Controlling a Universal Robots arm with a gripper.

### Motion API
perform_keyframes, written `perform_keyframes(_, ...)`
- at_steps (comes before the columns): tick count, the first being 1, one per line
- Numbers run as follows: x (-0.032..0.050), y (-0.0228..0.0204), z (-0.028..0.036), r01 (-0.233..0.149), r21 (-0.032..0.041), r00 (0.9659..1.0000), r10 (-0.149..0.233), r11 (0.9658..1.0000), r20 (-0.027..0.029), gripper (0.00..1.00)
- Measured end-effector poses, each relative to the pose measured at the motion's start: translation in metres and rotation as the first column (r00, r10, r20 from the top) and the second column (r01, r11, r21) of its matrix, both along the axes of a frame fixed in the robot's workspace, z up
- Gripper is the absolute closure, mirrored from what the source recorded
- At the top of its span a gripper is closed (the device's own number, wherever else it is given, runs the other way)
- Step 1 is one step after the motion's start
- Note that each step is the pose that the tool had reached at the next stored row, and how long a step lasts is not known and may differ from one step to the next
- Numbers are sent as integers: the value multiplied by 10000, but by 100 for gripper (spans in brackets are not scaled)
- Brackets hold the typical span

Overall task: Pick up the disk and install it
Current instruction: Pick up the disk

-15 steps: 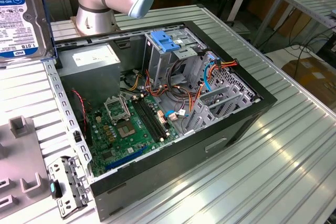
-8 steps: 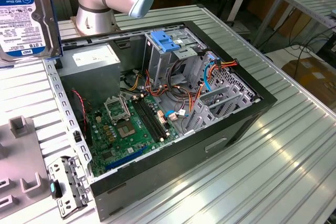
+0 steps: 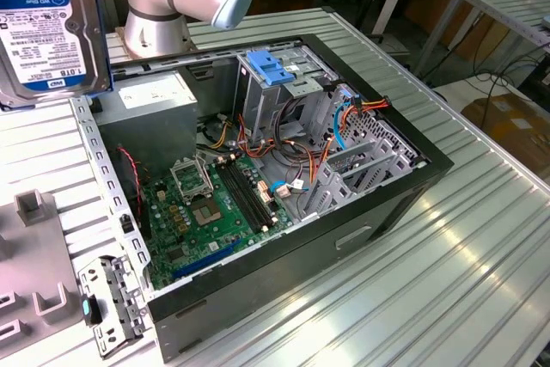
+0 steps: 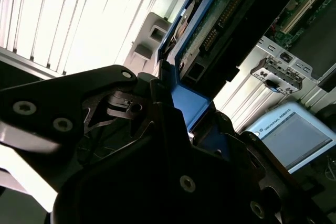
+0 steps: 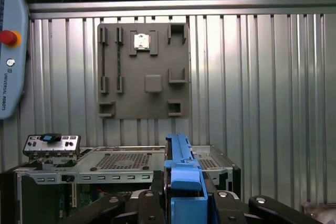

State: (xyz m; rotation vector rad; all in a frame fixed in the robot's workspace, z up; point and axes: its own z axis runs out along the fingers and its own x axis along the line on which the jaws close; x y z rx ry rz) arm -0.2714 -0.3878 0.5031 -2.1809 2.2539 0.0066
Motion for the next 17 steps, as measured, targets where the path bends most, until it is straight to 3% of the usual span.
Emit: perform_keyframes(17,213,-53,0,15,0,10000,-15,10000,-1,63)
